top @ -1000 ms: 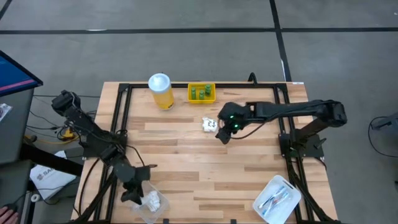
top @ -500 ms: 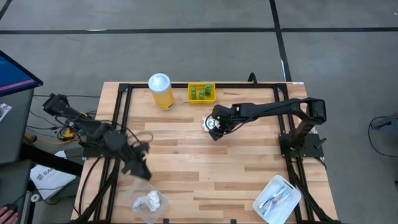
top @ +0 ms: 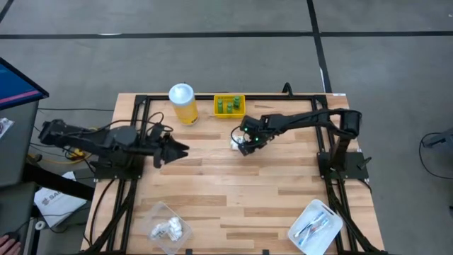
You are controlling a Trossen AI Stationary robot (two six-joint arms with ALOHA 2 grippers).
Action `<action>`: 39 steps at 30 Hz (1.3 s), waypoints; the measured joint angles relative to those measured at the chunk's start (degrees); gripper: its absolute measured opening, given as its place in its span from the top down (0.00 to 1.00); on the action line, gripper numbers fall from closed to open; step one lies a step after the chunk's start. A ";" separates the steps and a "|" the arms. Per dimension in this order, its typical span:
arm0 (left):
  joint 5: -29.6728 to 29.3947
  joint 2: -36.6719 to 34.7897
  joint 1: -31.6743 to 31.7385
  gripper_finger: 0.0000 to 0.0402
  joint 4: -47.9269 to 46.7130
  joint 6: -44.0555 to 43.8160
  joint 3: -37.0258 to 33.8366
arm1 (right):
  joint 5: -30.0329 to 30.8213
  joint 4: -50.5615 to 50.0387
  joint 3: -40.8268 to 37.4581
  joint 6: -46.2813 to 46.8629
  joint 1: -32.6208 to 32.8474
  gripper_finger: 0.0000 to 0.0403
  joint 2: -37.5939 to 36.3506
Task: Pick & Place Travel size toiletries
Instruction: Put the white cotton pack into the transparent bin
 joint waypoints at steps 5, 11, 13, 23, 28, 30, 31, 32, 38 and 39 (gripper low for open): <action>1.70 1.41 2.11 0.37 -0.26 0.02 -0.05 | 0.01 3.96 0.19 -0.25 0.90 0.57 2.80; 2.23 3.39 2.19 0.37 0.16 0.14 -0.04 | 2.52 4.13 0.24 0.11 0.80 0.65 3.58; 2.42 3.87 2.19 0.37 -0.17 0.20 -0.04 | 2.41 3.97 0.20 0.08 0.40 0.73 3.60; 1.76 5.89 2.21 0.36 0.55 0.13 -0.01 | 3.65 0.21 1.72 -2.94 1.79 0.99 1.50; 1.76 6.66 2.60 0.35 0.58 0.22 0.00 | 5.83 -1.68 4.30 -3.30 5.23 1.00 -4.48; 1.76 7.54 3.01 0.35 0.70 0.24 -0.02 | 6.53 -2.11 5.51 -3.28 6.58 1.00 -6.81; 1.78 7.89 3.25 0.35 0.57 0.56 -0.02 | 6.74 -1.59 6.32 -3.20 7.14 1.00 -8.00; 1.80 8.33 3.37 0.35 0.64 1.12 -0.04 | 7.00 -1.96 7.05 -2.88 7.81 1.00 -9.17; 3.66 11.76 5.85 0.35 2.69 3.06 -0.06 | 6.81 -2.18 13.22 -2.65 12.93 1.00 -13.00; 4.41 12.41 6.33 0.35 4.33 3.10 -0.07 | 7.05 -2.12 14.34 -2.66 13.64 1.00 -13.34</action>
